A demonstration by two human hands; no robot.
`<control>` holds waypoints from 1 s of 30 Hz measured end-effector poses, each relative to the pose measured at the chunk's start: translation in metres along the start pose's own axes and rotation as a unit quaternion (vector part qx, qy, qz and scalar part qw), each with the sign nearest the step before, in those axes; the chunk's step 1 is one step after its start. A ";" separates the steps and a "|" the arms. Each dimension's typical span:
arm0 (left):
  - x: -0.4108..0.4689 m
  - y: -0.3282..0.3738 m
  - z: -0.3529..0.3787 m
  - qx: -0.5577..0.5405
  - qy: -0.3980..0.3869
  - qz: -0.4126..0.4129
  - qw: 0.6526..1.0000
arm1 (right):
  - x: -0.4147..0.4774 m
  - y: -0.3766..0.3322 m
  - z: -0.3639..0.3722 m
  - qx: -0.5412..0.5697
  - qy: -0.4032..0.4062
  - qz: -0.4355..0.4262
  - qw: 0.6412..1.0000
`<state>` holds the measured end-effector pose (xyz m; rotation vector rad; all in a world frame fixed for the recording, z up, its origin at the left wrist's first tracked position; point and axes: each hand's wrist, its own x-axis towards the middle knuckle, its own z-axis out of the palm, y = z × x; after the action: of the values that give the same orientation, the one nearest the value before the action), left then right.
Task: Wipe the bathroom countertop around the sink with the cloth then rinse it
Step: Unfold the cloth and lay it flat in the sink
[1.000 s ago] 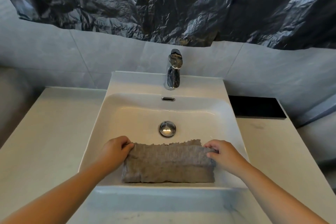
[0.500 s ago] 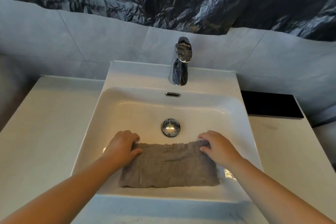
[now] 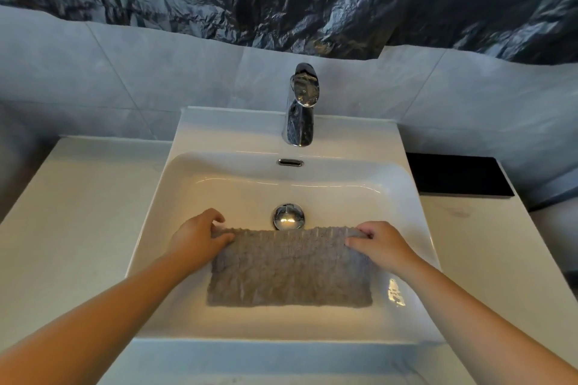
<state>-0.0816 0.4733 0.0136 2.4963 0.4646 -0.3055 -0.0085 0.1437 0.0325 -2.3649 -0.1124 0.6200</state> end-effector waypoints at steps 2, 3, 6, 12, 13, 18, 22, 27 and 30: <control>-0.006 0.000 0.003 -0.039 0.032 -0.010 0.999 | -0.004 -0.009 0.003 0.003 -0.009 0.004 1.000; -0.009 -0.002 0.003 -0.037 0.040 -0.006 0.998 | -0.005 -0.013 0.005 0.011 -0.006 0.008 1.000; -0.019 -0.007 -0.002 -0.030 0.061 0.014 0.998 | -0.009 -0.036 0.010 0.079 -0.007 0.039 0.996; -0.040 -0.016 -0.022 -0.104 0.035 -0.001 0.994 | -0.020 -0.098 0.030 0.217 -0.088 0.087 0.968; -0.043 -0.018 -0.026 -0.125 0.026 -0.004 0.992 | -0.020 -0.108 0.038 0.223 -0.090 0.084 0.967; -0.056 -0.036 -0.051 -0.164 0.027 -0.019 0.986 | -0.014 -0.157 0.094 0.375 -0.141 0.153 0.903; -0.062 -0.049 -0.064 -0.147 0.031 -0.022 0.988 | -0.007 -0.163 0.113 0.298 -0.149 0.141 0.932; -0.065 -0.052 -0.069 -0.132 0.041 -0.001 0.990 | -0.005 -0.135 0.103 0.113 -0.062 0.096 0.987; -0.065 -0.040 -0.055 -0.113 -0.001 0.015 0.994 | -0.015 -0.119 0.106 -0.030 -0.094 0.027 0.995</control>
<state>-0.1502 0.5198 0.0585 2.2807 0.4349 -0.2293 -0.0607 0.2941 0.0450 -2.3690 -0.1526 0.8767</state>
